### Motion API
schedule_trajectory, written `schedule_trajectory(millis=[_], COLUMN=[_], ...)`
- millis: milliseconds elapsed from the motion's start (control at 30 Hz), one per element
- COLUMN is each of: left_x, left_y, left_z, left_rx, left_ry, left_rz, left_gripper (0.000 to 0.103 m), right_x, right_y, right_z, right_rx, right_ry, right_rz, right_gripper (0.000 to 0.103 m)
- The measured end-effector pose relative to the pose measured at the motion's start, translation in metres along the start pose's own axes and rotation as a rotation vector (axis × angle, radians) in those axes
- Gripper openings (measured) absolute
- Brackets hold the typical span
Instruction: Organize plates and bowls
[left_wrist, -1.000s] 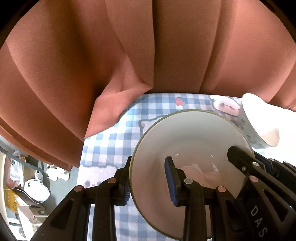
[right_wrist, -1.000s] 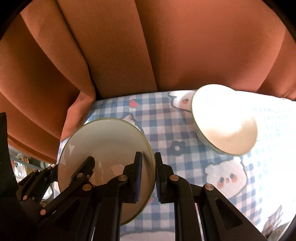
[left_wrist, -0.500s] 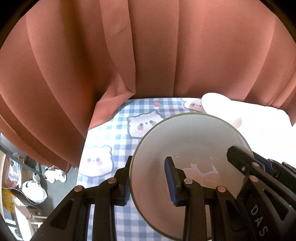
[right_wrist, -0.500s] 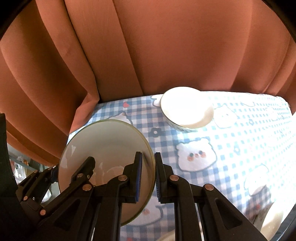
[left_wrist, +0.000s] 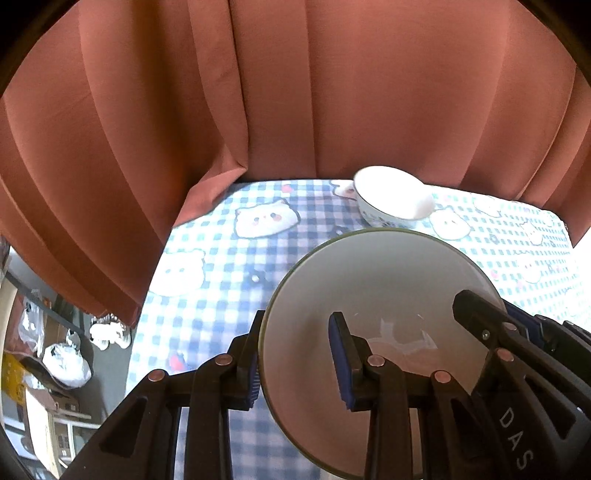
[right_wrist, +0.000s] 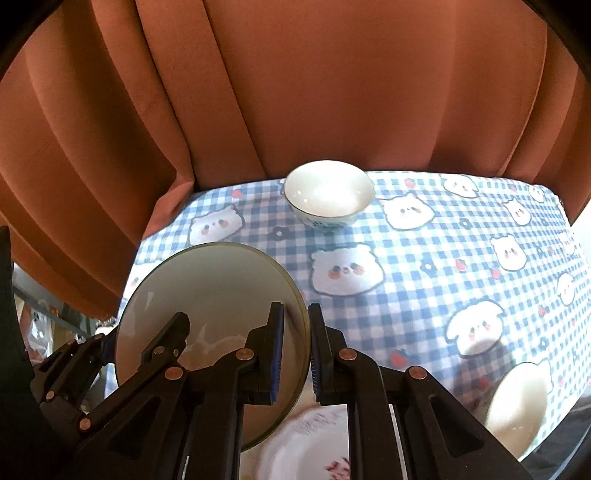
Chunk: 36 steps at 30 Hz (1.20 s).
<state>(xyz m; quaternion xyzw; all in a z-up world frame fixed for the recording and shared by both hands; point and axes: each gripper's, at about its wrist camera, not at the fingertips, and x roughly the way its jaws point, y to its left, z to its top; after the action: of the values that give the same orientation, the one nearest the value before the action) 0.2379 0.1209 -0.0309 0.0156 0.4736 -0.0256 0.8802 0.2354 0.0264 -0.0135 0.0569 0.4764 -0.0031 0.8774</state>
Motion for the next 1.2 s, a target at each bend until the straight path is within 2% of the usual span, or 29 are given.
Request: schedule_trajectory(millis=[300,633,1200], left_x=[-0.027,-0.046,-0.062], left_y=[-0.043,-0.091,-0.195], left_z=[-0.026,-0.052,-0.084], left_rx=[-0.036,-0.052,-0.012], left_ry=[-0.008,-0.028,-0.031], left_rz=[0.011,0.035,-0.016], left_gripper=[0.032,0.032,0.032], right_x=[-0.039,-0.06,-0.085], right_y=[-0.047,-0.097,-0.202], right_z=[-0.027,-0.047,-0.071], right_rx=[-0.044,-0.073,-0.051], right_ry=[-0.002,-0.018,-0.031], right_rz=[0.015,0.057,0.038], right_gripper=[0.016,0.016,0.016])
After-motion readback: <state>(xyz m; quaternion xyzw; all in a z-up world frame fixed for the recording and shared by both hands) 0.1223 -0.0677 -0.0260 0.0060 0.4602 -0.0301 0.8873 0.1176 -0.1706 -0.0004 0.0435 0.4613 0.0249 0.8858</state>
